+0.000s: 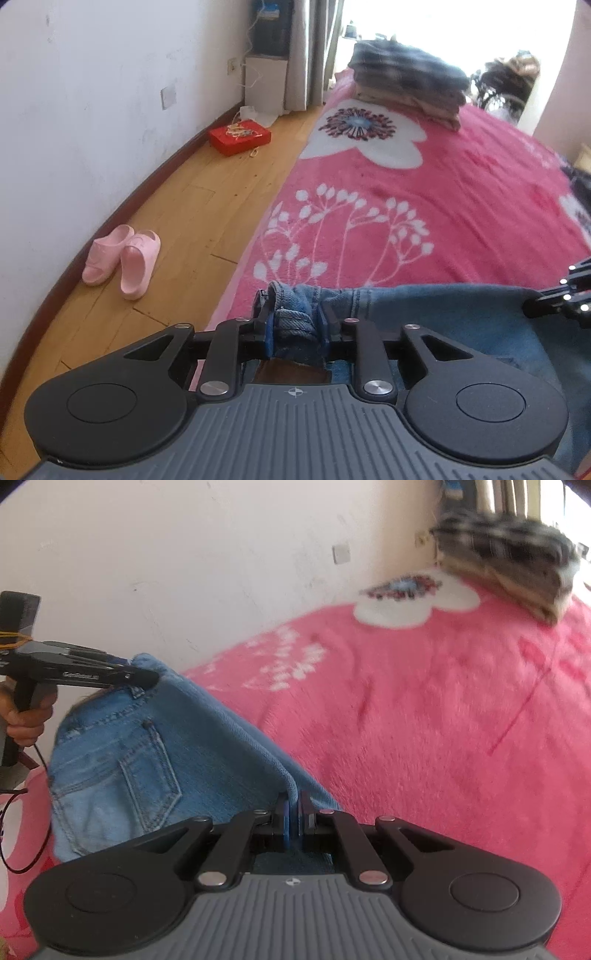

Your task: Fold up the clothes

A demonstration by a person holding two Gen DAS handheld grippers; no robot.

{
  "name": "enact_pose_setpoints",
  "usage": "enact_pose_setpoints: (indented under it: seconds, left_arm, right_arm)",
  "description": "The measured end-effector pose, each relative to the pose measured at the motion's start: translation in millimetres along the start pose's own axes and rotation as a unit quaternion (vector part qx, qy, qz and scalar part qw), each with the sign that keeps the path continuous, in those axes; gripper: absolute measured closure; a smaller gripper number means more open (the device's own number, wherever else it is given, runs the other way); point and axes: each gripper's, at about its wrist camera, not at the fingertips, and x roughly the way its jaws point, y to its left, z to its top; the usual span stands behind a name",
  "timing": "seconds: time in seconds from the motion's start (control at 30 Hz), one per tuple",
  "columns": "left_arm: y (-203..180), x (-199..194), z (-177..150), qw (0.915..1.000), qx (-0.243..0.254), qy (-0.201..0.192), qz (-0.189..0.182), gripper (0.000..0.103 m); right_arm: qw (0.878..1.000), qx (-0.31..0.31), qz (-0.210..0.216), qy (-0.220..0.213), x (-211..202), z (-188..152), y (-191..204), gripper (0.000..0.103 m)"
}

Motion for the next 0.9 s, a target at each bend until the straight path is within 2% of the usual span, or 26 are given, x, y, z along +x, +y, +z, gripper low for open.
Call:
enact_pose_setpoints:
  seconds: [0.13,0.23,0.4,0.5,0.57,0.6,0.63,0.67,0.77,0.83,0.9]
  left_arm:
    - [7,-14,8,0.9998,-0.02,-0.002,0.008,0.064]
    - [3,-39,15,0.9983,-0.03,-0.043,0.025,0.065]
    - [-34,-42,15,0.9991,0.009,-0.037,-0.019,0.065]
    - [-58,-38,13,0.9981,0.036,-0.027,-0.042,0.065]
    - [-69,-14,5,0.9984,0.045,-0.005,-0.033,0.065]
    - [-72,-4,1,0.9986,0.045,0.002,-0.027,0.065]
    - [-75,6,-2,0.9987,0.045,0.009,-0.021,0.065]
    - [-76,12,-5,0.9989,0.042,0.013,-0.017,0.065]
    - [-75,12,-4,0.9993,0.033,0.012,-0.013,0.064]
    - [-77,14,-3,0.9993,0.035,0.013,-0.009,0.064]
    - [-81,13,-4,0.9993,0.036,0.011,-0.002,0.064]
  right_arm:
    - [0.999,0.036,0.011,-0.009,3,-5,-8,0.098]
    - [0.998,0.057,0.017,-0.018,2,-9,-12,0.098]
    - [0.996,0.082,0.023,-0.027,1,-11,-17,0.098]
    - [0.992,0.118,0.034,-0.033,-1,-11,-25,0.096]
    - [0.987,0.147,0.041,-0.043,-7,-12,-32,0.083]
    - [0.984,0.162,0.041,-0.056,-14,-13,-35,0.077]
    - [0.981,0.174,0.04,-0.071,-23,-15,-39,0.065]
    - [0.978,0.186,0.036,-0.089,-35,-18,-43,0.058]
    - [0.962,0.23,0.027,-0.144,-82,-32,-59,0.056]
    - [0.947,0.265,0.024,-0.181,-121,-54,-71,0.051]
    - [0.932,0.293,0.018,-0.213,-163,-84,-83,0.051]
